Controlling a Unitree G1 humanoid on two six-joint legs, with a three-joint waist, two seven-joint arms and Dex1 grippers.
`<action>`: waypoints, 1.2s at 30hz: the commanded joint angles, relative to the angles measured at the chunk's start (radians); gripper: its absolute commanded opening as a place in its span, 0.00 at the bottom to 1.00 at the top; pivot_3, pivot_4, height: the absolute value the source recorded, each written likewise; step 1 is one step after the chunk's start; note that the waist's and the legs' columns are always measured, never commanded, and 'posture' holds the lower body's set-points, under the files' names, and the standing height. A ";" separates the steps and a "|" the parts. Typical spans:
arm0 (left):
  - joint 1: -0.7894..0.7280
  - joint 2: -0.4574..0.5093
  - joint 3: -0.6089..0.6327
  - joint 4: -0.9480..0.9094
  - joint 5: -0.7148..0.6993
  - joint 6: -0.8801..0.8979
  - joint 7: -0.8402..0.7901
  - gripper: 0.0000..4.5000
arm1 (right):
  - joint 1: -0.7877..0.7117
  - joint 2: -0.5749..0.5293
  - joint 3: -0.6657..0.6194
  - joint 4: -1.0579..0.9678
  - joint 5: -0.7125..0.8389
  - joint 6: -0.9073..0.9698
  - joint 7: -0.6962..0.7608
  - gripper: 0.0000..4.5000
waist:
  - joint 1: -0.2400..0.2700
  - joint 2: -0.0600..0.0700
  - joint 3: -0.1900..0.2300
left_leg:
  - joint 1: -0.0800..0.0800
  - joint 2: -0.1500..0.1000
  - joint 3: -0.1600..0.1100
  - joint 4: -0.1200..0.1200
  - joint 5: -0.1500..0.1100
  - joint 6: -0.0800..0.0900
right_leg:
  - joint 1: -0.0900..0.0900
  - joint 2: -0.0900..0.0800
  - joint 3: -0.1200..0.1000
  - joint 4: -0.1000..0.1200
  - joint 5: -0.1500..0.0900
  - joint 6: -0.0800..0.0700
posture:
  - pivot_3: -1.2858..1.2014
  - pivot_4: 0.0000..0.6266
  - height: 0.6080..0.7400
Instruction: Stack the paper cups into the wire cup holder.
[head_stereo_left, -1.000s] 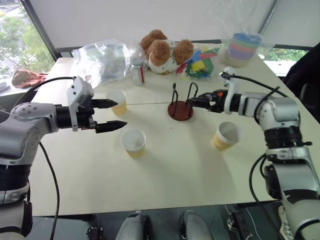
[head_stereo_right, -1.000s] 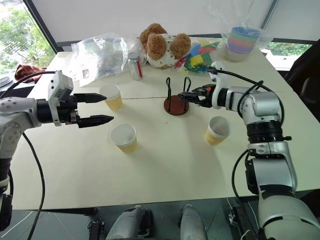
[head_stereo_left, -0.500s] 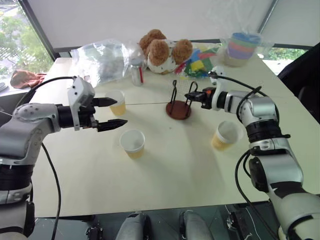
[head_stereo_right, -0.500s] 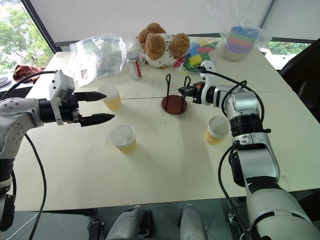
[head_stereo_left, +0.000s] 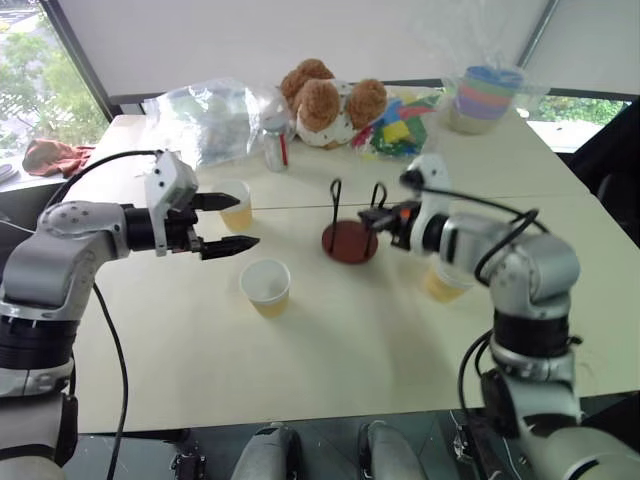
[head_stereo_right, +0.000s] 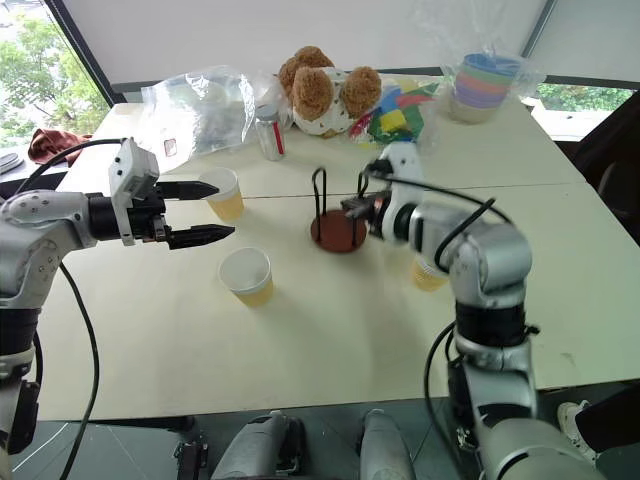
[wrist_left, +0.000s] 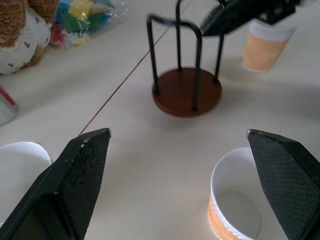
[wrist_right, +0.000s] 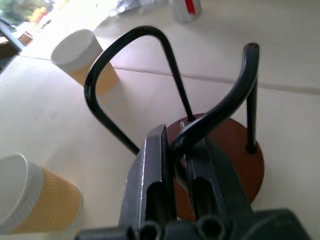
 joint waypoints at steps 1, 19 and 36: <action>-0.039 -0.006 -0.003 0.010 0.008 -0.023 -0.014 1.00 | -0.025 0.066 -0.059 -0.148 -0.018 0.074 -0.100 0.01 | 0.000 0.000 0.000 | 0.000 0.000 0.000 0.000 0.000 0.000 | 0.000 0.000 0.000 0.001 0.000 0.000 | 0.52 0.24 1.00; -0.106 -0.062 -0.040 0.100 0.046 -0.065 -0.067 1.00 | 0.074 -0.118 -0.061 -0.221 0.055 0.076 0.033 0.99 | 0.004 0.000 0.000 | 0.002 0.000 -0.001 0.000 0.000 0.000 | 0.000 0.000 0.000 0.005 0.000 0.000 | 0.52 0.24 1.00; -0.196 -0.054 -0.160 0.019 0.047 -0.040 -0.263 1.00 | 0.306 -0.934 -0.051 -0.288 0.192 -0.132 0.514 0.99 | 0.003 -0.002 -0.001 | 0.002 0.001 -0.002 0.000 -0.003 0.006 | 0.002 0.001 -0.001 -0.004 0.000 0.000 | 0.52 0.24 1.00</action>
